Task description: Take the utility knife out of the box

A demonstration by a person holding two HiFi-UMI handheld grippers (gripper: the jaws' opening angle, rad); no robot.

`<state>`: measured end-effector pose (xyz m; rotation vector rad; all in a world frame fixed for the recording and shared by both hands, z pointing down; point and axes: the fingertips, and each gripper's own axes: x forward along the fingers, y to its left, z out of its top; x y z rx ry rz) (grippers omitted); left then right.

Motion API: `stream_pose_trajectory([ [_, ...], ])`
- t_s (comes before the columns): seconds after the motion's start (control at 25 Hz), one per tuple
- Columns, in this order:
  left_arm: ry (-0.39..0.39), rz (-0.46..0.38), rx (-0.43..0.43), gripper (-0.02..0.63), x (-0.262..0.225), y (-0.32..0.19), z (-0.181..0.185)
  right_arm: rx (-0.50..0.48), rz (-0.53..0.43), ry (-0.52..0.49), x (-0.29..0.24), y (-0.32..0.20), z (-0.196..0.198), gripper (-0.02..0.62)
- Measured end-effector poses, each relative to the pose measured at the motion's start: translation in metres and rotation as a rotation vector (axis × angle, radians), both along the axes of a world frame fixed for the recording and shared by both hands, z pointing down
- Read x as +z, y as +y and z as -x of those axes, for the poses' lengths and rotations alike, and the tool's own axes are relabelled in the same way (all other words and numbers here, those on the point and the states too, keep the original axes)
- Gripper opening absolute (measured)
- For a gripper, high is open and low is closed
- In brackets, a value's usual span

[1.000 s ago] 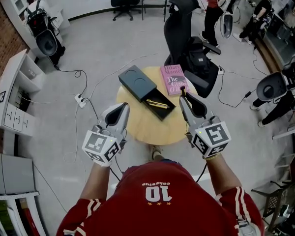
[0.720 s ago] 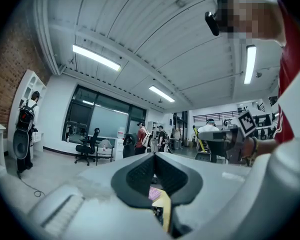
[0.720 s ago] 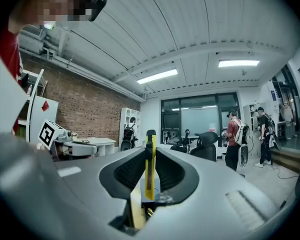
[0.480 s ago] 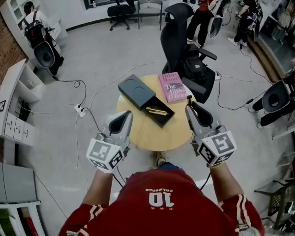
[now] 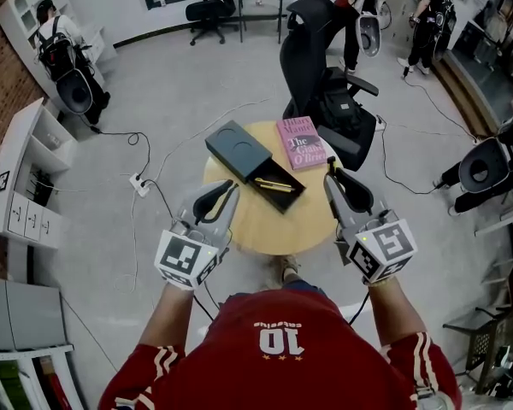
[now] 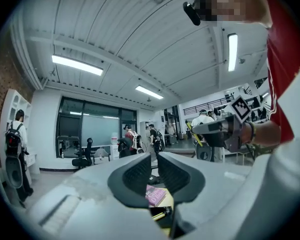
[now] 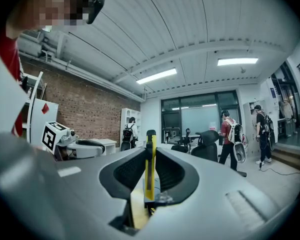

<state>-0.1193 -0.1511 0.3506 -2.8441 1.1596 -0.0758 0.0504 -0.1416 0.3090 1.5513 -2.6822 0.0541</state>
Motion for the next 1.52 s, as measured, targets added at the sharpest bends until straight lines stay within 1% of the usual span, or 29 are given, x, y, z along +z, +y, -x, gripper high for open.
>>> stream_pose_trajectory([
  [0.12,-0.047,-0.032,0.030,0.073,-0.001,0.001,-0.006,-0.009,0.002,0.002,0.000,0.000,0.002,0.061],
  [0.32,-0.224,-0.103,0.109,0.133,0.012,-0.001,-0.016,-0.019,0.012,0.007,0.005,0.002,0.003,0.061],
  [0.44,-0.285,-0.113,0.165,0.158,0.021,-0.003,-0.022,-0.022,0.021,0.009,0.009,0.002,0.003,0.061],
  [0.64,-0.369,-0.087,0.253,0.160,0.044,-0.016,-0.035,-0.025,0.037,0.016,0.018,-0.003,-0.002,0.061],
  [0.84,-0.476,-0.049,0.348,0.160,0.082,-0.032,-0.053,-0.024,0.057,0.014,0.027,-0.010,-0.009,0.061],
  [1.04,-0.599,0.037,0.395,0.160,0.146,-0.061,-0.069,-0.015,0.075,0.011,0.035,-0.022,-0.025,0.061],
  [1.28,-0.817,0.068,0.471,0.160,0.227,-0.100,-0.091,0.000,0.107,0.005,0.048,-0.044,-0.045,0.061],
  [1.36,-0.865,0.084,0.490,0.160,0.250,-0.110,-0.097,0.002,0.121,0.000,0.054,-0.052,-0.050,0.061],
  [1.52,-0.933,0.120,0.520,0.160,0.289,-0.124,-0.109,0.003,0.150,-0.004,0.065,-0.065,-0.060,0.061],
])
